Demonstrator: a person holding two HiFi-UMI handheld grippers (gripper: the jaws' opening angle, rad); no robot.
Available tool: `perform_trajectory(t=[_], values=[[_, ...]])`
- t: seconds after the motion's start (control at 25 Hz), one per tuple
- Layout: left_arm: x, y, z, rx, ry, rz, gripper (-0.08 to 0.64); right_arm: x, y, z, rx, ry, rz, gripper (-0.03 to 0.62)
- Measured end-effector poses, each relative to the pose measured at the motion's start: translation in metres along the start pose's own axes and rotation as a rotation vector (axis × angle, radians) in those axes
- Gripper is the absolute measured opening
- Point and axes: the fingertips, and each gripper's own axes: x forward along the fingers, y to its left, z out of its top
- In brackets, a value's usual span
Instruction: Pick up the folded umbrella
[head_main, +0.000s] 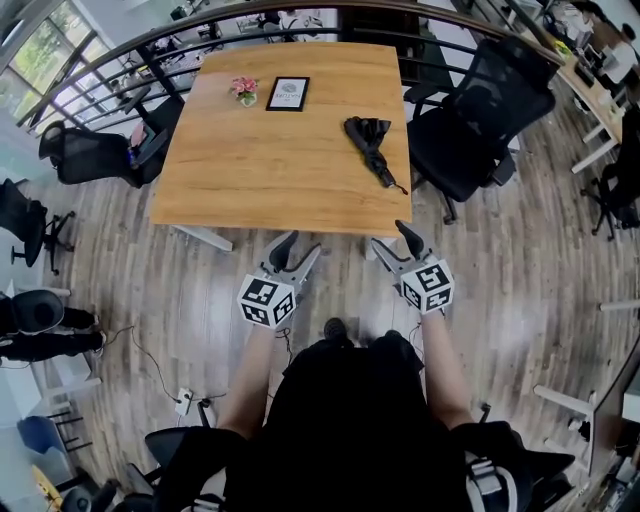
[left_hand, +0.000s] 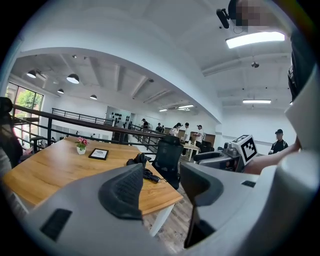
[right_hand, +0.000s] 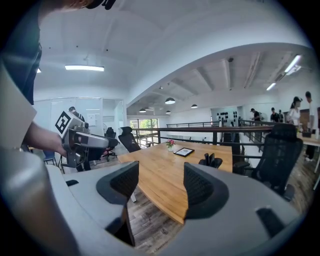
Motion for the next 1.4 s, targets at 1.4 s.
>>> perform_trajectory(t=[1.4], values=[[0.121,0.04,0.006,-0.074,0.065,0.2,0.25,0.095,-0.13,-0.011,0.022,0.083,0.216,0.29]])
